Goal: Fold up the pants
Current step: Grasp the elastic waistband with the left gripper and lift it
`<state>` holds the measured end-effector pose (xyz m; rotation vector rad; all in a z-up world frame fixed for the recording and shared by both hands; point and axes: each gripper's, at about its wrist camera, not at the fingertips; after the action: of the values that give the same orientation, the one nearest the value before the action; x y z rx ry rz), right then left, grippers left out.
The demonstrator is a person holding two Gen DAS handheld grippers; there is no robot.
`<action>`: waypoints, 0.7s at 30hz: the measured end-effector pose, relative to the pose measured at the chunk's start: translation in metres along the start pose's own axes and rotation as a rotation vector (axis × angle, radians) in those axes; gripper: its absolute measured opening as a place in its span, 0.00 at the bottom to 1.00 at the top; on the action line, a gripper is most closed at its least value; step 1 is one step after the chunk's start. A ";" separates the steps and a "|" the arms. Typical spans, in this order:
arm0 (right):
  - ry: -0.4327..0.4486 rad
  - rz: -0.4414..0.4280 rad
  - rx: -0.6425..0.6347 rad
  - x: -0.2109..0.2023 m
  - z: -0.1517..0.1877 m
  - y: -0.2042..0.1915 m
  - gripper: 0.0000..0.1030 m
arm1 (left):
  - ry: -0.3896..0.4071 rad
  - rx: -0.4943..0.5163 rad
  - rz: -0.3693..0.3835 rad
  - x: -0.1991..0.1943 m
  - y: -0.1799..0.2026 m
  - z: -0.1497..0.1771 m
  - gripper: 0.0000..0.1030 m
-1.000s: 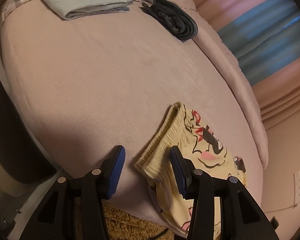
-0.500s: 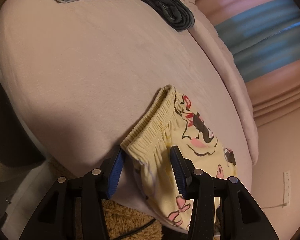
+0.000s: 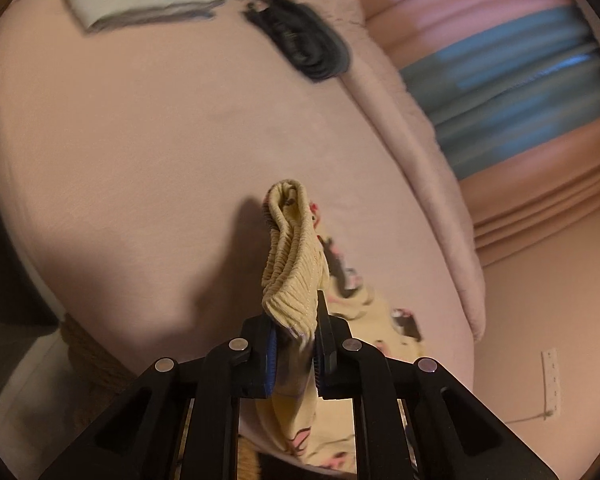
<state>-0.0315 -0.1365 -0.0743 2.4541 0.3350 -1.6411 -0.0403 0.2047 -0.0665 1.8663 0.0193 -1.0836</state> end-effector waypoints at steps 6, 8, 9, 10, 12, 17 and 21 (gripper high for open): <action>0.012 -0.091 0.040 -0.010 0.004 0.017 0.72 | -0.010 0.144 0.031 -0.004 0.051 0.013 0.11; 0.019 -0.121 0.071 -0.014 0.006 0.025 0.72 | -0.020 0.201 0.034 -0.003 0.070 0.020 0.10; 0.021 -0.130 0.081 -0.015 0.008 0.028 0.72 | -0.021 0.213 0.038 -0.001 0.076 0.022 0.10; 0.024 -0.137 0.095 -0.017 0.009 0.032 0.72 | -0.029 0.233 0.040 0.001 0.082 0.025 0.10; 0.034 -0.138 0.113 -0.021 0.011 0.037 0.72 | -0.044 0.261 0.045 0.007 0.096 0.031 0.10; 0.058 -0.145 0.156 -0.031 0.018 0.051 0.72 | -0.103 0.367 0.044 0.029 0.137 0.046 0.10; 0.093 -0.156 0.198 -0.042 0.023 0.069 0.72 | -0.157 0.467 0.031 0.055 0.178 0.063 0.10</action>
<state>-0.0476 -0.2126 -0.0432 2.7199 0.4046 -1.6982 0.0277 0.0385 0.0125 2.1729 -0.3821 -1.2892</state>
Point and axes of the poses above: each gripper's, at about its wrist camera, not at the fingertips, and x roughly the way its jaws point, y to its right, z to its underside, and after that the axes turned 15 degrees about -y, right-handed
